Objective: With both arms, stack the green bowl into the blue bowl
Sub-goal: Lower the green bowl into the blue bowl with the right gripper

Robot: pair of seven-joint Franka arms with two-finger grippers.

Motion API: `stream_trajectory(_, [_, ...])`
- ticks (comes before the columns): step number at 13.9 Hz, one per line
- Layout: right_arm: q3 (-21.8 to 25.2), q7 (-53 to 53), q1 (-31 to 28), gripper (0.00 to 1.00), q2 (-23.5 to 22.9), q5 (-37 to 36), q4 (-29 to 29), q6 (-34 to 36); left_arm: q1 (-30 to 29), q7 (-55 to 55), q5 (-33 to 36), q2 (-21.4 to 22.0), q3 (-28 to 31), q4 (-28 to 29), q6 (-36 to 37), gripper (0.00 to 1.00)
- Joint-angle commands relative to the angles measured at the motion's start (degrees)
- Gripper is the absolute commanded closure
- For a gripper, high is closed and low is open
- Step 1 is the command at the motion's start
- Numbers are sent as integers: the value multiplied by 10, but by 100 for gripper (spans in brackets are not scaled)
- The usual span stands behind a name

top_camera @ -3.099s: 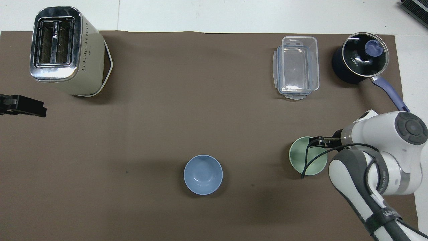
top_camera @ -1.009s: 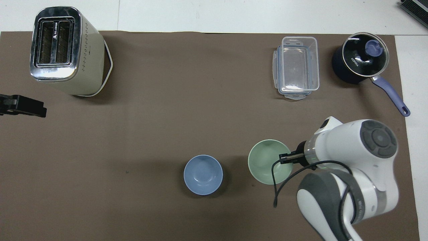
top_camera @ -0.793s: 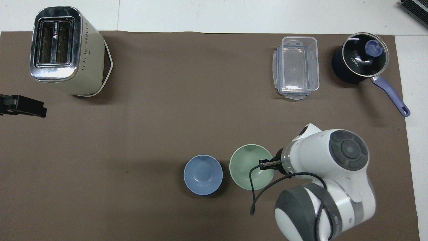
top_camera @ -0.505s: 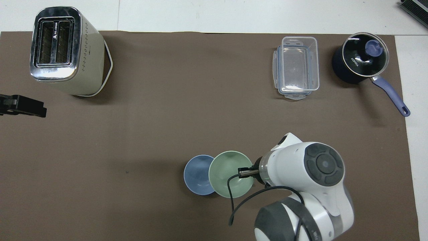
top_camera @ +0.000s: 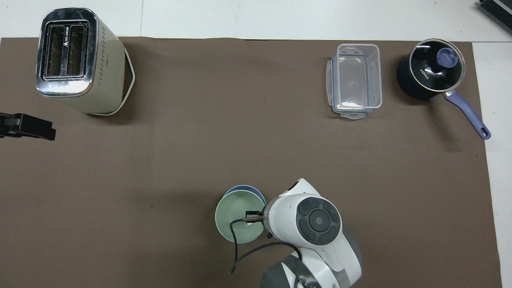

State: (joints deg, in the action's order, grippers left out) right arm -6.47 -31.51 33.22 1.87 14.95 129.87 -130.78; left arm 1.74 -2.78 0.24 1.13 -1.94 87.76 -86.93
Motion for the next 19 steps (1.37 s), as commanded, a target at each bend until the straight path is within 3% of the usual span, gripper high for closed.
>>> stream_trajectory(1, [2,-1,-3,100,-3,16,5,-13,-6,3,7,-2,-5,-8,12,0])
stream_trajectory(14, [2,5,-3,100,-39,17,17,-68,-6,3,7,-2,-5,-8,12,0])
stream_trajectory(15, [1,5,-3,96,-39,17,18,-69,-6,2,7,-2,-5,-8,12,0])
stream_trajectory(17, [1,-2,-3,78,-40,17,17,-69,-6,2,7,-2,-5,-8,12,0])
stream_trajectory(19, [1,-3,-2,49,-40,17,15,-68,-6,3,7,-2,-5,-8,12,0])
